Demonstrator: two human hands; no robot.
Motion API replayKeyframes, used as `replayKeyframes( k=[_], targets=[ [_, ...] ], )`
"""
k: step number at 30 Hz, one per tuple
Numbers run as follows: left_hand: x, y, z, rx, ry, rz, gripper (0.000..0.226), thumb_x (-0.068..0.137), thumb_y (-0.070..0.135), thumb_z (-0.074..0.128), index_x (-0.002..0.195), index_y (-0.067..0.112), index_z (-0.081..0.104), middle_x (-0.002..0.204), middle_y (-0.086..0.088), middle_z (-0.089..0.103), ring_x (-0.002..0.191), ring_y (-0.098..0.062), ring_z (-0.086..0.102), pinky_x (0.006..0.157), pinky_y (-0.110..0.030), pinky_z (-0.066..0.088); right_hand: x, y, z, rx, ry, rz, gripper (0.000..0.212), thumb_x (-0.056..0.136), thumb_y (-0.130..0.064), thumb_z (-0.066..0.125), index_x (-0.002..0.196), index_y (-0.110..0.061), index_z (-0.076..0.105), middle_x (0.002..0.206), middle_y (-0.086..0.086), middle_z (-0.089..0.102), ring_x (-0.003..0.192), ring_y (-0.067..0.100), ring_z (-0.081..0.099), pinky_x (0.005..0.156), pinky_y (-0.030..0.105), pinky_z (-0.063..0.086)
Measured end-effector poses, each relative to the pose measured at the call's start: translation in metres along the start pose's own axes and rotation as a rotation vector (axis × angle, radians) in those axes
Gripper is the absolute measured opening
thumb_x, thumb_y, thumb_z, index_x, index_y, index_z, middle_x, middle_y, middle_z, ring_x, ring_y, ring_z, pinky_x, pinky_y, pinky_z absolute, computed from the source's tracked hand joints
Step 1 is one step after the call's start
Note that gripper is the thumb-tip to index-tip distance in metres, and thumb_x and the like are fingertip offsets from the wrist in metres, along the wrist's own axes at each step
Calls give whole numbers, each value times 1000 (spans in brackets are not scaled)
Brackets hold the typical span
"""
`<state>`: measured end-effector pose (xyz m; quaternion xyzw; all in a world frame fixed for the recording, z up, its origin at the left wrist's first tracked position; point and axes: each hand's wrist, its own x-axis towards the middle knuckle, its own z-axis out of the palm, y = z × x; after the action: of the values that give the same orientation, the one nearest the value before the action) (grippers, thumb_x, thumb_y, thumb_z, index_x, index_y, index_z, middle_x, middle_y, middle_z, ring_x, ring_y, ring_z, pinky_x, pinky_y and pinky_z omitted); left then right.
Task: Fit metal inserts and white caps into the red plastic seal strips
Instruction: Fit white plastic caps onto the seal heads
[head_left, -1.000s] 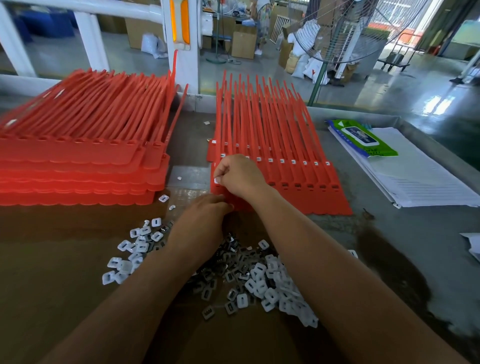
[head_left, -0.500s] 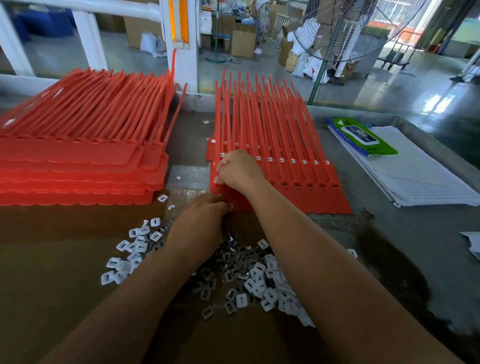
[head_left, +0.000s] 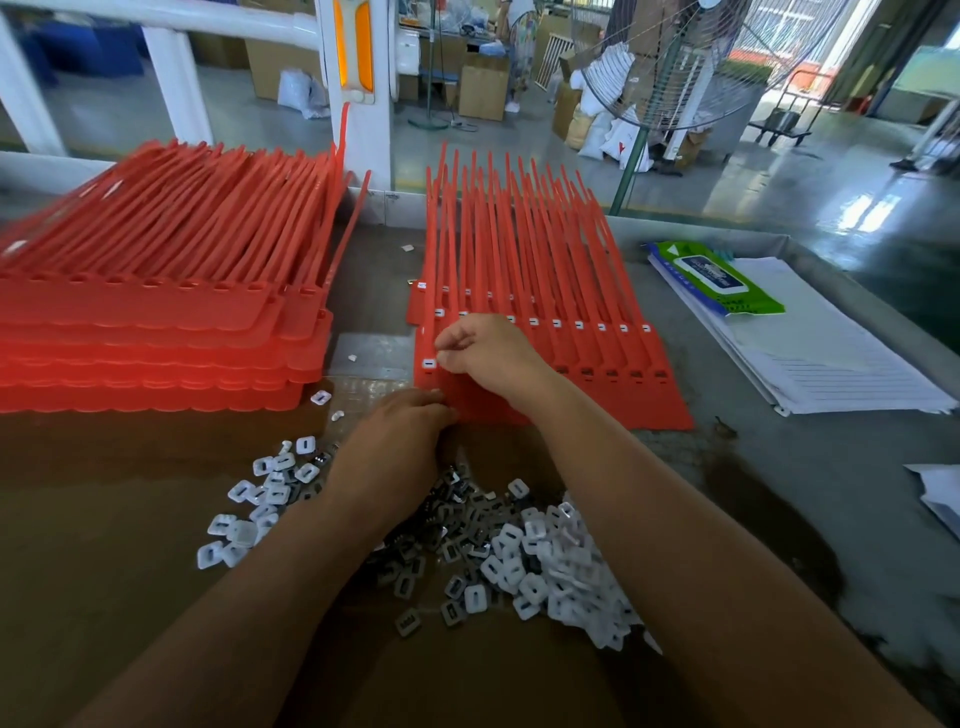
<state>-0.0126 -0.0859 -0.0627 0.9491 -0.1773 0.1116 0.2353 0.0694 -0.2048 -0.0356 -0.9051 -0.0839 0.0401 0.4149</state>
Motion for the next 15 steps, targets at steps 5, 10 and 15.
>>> replayKeyframes(
  k=[5, 10, 15],
  targets=[
    [1, 0, 2, 7, 1, -27, 30, 85, 13, 51, 113, 18, 63, 125, -3, 56, 114, -20, 49, 90, -26, 36, -34, 3, -22, -51, -28, -71, 8, 85, -15, 62, 90, -22, 62, 86, -16, 55, 81, -4, 50, 64, 9, 32],
    [3, -3, 5, 9, -8, -56, 37, 84, 4, 50, 118, 19, 59, 132, -3, 51, 122, -18, 43, 99, -27, 31, -77, 5, -45, -144, -131, -122, 7, 84, -20, 63, 83, -28, 62, 85, -17, 61, 82, -5, 56, 71, 11, 43],
    [4, -4, 7, 10, -17, -88, 41, 87, 4, 43, 122, 20, 56, 136, -1, 47, 126, -16, 38, 103, -27, 27, -106, 15, -57, -127, -266, -126, 12, 81, -20, 67, 78, -32, 64, 70, -16, 64, 65, -8, 58, 63, 5, 44]
  ],
)
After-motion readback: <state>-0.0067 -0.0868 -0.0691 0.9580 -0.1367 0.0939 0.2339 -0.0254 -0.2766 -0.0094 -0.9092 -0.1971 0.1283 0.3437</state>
